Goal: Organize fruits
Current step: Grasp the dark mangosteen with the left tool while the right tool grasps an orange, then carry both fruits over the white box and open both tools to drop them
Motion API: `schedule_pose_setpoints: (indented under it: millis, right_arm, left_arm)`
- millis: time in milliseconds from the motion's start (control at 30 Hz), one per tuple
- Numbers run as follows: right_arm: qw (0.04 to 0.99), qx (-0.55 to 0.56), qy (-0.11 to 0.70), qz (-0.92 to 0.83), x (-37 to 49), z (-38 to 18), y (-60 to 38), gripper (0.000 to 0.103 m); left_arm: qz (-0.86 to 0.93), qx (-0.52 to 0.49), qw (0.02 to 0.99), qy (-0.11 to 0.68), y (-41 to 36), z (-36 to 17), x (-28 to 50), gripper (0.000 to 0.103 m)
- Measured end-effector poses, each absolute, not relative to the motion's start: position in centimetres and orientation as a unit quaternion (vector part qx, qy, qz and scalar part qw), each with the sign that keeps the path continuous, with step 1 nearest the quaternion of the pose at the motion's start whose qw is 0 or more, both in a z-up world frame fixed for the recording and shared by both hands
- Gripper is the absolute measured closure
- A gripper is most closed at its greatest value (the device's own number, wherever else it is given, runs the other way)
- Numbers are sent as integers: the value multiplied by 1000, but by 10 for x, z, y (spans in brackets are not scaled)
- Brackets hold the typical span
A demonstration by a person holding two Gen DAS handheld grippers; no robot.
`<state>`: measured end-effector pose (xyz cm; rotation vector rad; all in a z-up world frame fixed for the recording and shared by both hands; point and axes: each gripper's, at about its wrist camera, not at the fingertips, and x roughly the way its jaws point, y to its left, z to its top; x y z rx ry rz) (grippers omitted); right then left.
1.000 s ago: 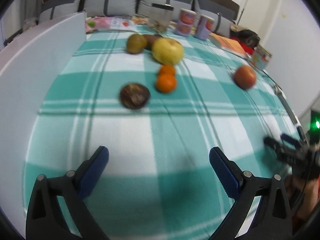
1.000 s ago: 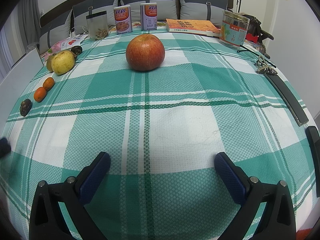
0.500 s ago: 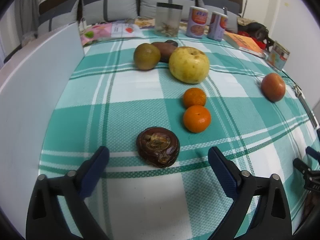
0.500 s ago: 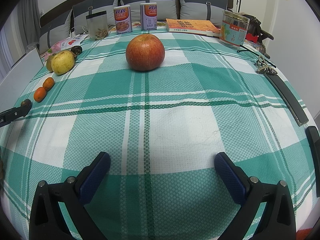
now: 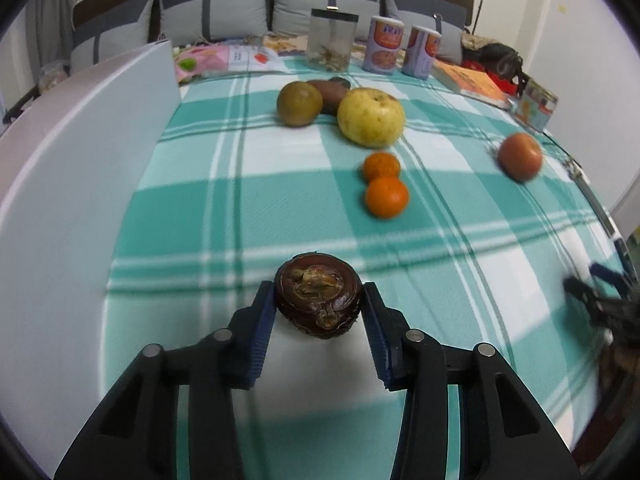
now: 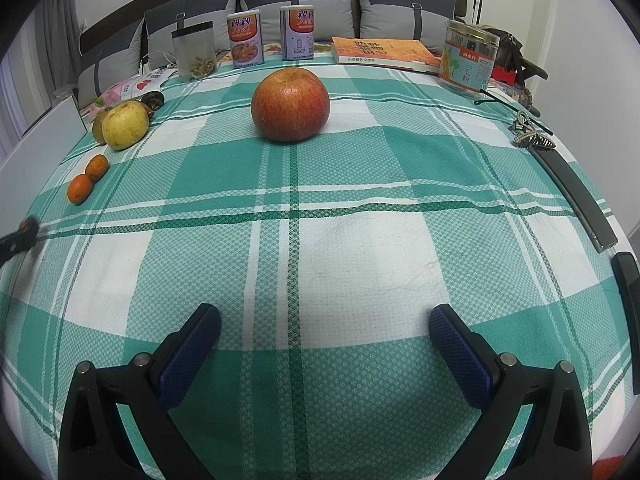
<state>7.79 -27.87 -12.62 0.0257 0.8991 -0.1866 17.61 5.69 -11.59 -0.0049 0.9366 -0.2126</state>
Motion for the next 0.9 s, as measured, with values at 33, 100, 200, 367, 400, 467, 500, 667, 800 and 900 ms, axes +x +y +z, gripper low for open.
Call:
schedule_pose_setpoints:
  millis: [33, 100, 200, 367, 400, 467, 500, 667, 800, 900]
  right_arm:
    - [896, 12, 434, -90, 78, -126, -279, 0]
    - [896, 12, 435, -92, 78, -126, -278, 0]
    - [891, 25, 444, -94, 78, -123, -271, 0]
    - [888, 34, 459, 10, 107, -107, -219, 15]
    - [883, 44, 466, 31, 118, -104, -211, 20]
    - [877, 67, 472, 56, 146, -94, -194, 25]
    - [878, 70, 469, 60, 158, -89, -187, 25]
    - [885, 30, 458, 75, 237, -68, -143, 21]
    - [871, -12, 483, 84, 283, -76, -111, 18]
    - [859, -8, 508, 53, 296, -80, -106, 18]
  left_arm:
    - [-103, -2, 886, 452, 59, -115, 169, 59]
    - [-103, -16, 886, 451, 68, -112, 153, 59]
    - [-100, -27, 889, 446, 75, -113, 141, 59]
    - [-95, -46, 894, 436, 87, -114, 142, 59]
    - [-94, -46, 895, 433, 88, -113, 143, 59]
    - [-93, -42, 899, 425, 89, -111, 143, 59]
    - [-93, -39, 900, 423, 90, -111, 143, 59]
    - [-98, -45, 901, 421, 92, -112, 147, 59]
    - [-97, -49, 902, 417, 96, -110, 151, 59]
    - [-97, -67, 900, 420, 106, -110, 153, 59]
